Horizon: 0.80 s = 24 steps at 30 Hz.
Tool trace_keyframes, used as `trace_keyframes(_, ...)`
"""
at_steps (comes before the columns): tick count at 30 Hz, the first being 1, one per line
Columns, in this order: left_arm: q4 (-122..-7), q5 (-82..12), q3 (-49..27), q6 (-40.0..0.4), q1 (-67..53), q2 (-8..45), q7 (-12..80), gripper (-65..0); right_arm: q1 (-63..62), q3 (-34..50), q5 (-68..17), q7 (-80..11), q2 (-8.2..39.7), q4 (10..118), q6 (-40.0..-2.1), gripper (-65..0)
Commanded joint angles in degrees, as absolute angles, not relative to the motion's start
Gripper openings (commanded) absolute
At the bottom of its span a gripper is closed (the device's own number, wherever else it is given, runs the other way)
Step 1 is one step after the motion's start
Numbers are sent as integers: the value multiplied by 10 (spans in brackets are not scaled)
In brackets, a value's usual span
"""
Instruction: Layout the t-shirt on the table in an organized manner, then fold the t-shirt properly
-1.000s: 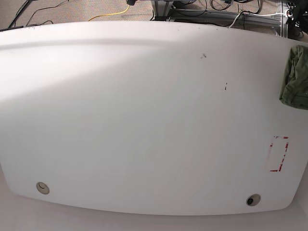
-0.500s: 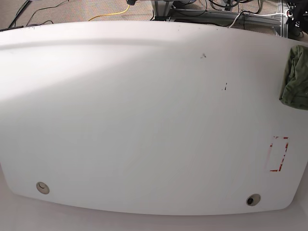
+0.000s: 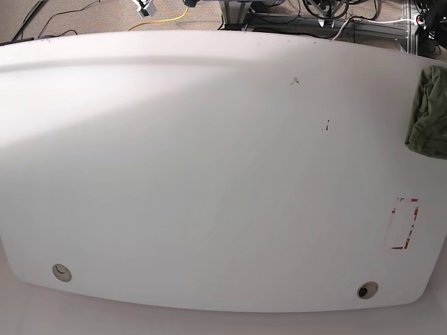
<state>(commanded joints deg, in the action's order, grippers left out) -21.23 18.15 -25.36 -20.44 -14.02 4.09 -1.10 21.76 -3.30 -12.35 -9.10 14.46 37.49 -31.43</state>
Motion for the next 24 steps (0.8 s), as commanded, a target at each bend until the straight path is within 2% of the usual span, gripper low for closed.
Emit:
trace_keyframes(5,-142,182,-226,-175,-94,52,-22,-624,204,-34,-124,-91,141,374,-291,-637)
trace_keyframes(7,-122,182,-200,-158,-80,55,-21,-624,197,-34,-124,-95,141,374,-280,-637)
trace_keyframes(9,-99,182,-171,-124,-68,56,-20,-622,193,-34,-124,-95,139,373,-265,-637)
trace_keyframes(12,-87,182,-155,-99,-62,56,-20,-622,192,-34,-124,-96,138,373,-247,-637)
trace_keyframes(16,-86,182,-152,-91,-59,56,-17,-622,179,-35,-124,-116,134,372,-224,-637)
trace_keyframes(24,-87,182,-152,-89,-49,54,1,-622,125,-32,-68,-118,114,281,-220,-637)
